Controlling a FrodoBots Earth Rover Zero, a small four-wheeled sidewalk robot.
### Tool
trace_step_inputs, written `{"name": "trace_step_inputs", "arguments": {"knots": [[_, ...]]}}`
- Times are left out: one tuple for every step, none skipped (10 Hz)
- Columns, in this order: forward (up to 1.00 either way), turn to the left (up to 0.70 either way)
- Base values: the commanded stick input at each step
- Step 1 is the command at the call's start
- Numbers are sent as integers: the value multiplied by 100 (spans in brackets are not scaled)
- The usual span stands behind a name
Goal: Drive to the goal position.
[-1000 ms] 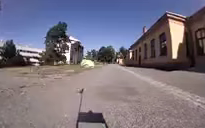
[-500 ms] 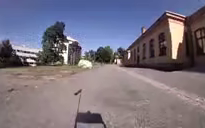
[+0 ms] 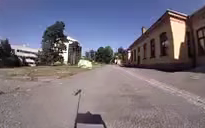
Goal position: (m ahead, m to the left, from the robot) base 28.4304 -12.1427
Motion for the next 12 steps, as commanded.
{"name": "trace_step_inputs", "arguments": {"knots": [[70,-12],[70,-12],[70,-12],[70,-12],[70,-12],[70,-12],[70,-12],[70,-12],[70,-12],[70,-12],[70,-12],[70,-10]]}}
